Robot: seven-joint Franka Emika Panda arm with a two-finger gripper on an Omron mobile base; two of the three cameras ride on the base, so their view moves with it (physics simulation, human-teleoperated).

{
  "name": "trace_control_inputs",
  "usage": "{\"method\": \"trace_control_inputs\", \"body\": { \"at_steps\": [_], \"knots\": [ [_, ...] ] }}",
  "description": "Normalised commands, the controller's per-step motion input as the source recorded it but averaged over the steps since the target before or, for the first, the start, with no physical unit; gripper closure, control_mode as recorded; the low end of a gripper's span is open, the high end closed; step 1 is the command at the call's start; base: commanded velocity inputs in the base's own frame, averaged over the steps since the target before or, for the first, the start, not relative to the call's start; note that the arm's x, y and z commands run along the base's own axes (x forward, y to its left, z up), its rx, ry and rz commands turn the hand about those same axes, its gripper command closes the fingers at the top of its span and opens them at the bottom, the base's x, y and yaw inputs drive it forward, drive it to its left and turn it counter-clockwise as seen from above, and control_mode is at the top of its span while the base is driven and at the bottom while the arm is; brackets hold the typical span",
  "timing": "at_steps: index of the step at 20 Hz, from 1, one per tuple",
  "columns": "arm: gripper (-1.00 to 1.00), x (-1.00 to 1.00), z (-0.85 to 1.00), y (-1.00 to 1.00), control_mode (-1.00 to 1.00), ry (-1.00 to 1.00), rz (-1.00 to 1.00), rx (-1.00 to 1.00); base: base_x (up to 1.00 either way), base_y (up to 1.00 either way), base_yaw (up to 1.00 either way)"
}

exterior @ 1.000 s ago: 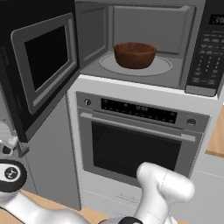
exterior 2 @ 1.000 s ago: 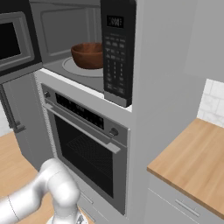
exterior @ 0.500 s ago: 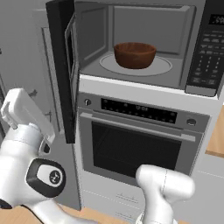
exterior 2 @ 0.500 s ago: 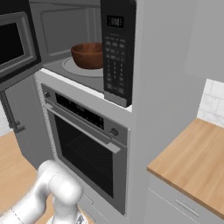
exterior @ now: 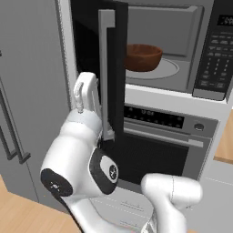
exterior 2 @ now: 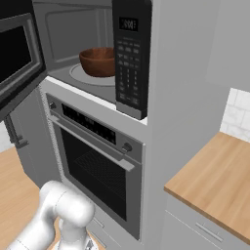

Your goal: Open the microwave, place the bowl with waffle inside the microwave, then close the microwave door and turn it on.

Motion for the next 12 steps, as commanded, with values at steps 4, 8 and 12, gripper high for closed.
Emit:
{"method": "trace_control_inputs", "body": {
  "at_steps": [4, 8, 12],
  "knots": [
    [-1.0, -0.09, 0.11, -1.0, -1.0, -0.12, 0.0, 0.4, 0.0, 0.0, 0.0],
    [-1.0, 0.01, 0.0, -1.0, -1.0, -0.05, 0.0, 0.39, 0.0, 0.0, 0.0],
    [-1.0, 0.59, 0.0, -0.68, -1.0, 0.07, 0.0, 0.17, 0.0, 0.0, 0.0]
  ]
}}
